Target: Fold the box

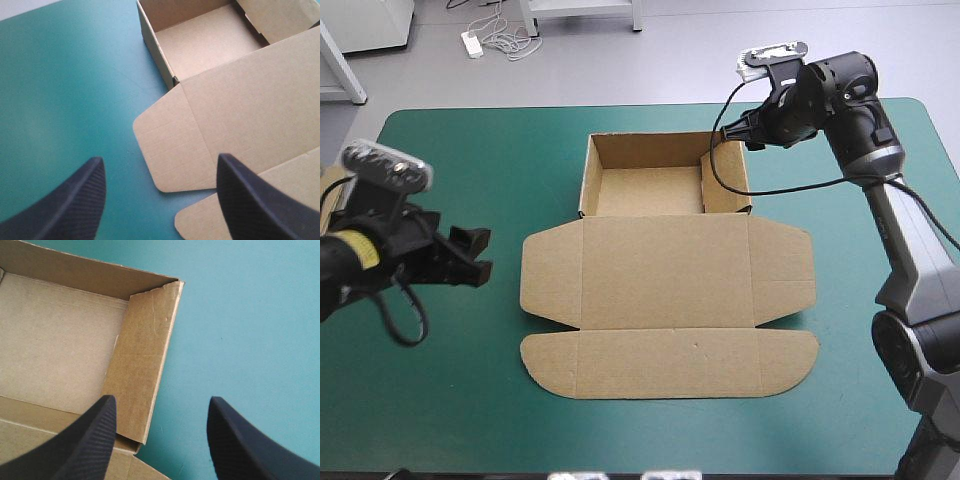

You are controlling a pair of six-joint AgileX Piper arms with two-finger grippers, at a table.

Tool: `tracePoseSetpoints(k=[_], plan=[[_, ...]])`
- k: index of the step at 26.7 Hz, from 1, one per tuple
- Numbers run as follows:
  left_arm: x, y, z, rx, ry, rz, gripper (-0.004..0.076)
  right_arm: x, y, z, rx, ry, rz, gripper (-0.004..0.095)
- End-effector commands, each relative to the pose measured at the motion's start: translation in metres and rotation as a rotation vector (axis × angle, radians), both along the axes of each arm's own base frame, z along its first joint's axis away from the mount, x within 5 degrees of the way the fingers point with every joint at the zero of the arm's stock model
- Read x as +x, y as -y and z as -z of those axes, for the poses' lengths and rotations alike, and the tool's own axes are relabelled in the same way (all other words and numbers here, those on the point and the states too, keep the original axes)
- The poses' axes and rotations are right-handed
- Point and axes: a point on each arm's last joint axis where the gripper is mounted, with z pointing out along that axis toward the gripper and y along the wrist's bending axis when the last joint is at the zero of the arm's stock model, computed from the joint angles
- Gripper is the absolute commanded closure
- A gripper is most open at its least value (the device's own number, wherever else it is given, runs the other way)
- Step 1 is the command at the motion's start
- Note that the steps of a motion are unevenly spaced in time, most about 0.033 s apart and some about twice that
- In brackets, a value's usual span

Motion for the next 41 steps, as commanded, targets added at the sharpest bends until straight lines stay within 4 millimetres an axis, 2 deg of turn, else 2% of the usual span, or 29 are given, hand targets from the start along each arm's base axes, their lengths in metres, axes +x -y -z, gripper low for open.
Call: tracePoseSetpoints(k=[1,3,5,6,7,10,12,20,28,33,35,41], plan=[[-0.047,-0.025,-0.005,-0.037,0.095,-0.016,0.0263,-0.018,0.006,-0.03,0.033,0.084,-0.014,0.0394],[-0.063,-0.033,0.002,-0.045,0.099,-0.018,0.0265,-0.018,0.005,-0.029,0.037,0.079,-0.017,0.0394],[-0.087,-0.044,0.019,-0.07,0.078,-0.038,0.0265,-0.011,0.004,-0.021,0.023,0.058,-0.021,0.0392],[-0.093,-0.047,0.024,-0.084,0.076,-0.042,0.0265,-0.008,0.003,-0.017,0.014,0.05,-0.028,0.0383],[-0.104,-0.052,0.034,-0.104,0.076,-0.046,0.0265,-0.003,0.001,-0.011,0.012,0.042,-0.03,0.0333],[-0.116,-0.056,0.046,-0.125,0.072,-0.042,0.0265,0.011,-0.003,0.003,0.007,0.03,-0.029,0.0227],[-0.119,-0.057,0.051,-0.128,0.068,-0.036,0.0265,0.02,-0.006,0.014,0.007,0.016,-0.015,0.0194],[-0.117,-0.053,0.069,-0.109,0.017,-0.013,0.0265,0.057,-0.011,0.07,0.028,-0.101,0.03,0.0192],[-0.114,-0.05,0.077,-0.106,-0.018,-0.005,0.0266,0.077,-0.009,0.101,0.102,-0.153,0.042,0.0199],[-0.114,-0.05,0.077,-0.106,-0.018,-0.005,0.0266,0.082,-0.014,0.109,0.14,-0.168,0.034,0.034],[-0.114,-0.05,0.077,-0.104,-0.017,-0.007,0.0266,0.083,-0.014,0.108,0.145,-0.149,0.034,0.0446],[-0.114,-0.05,0.077,-0.105,-0.018,-0.006,0.0266,0.084,-0.014,0.11,0.11,-0.147,0.005,0.0896]])
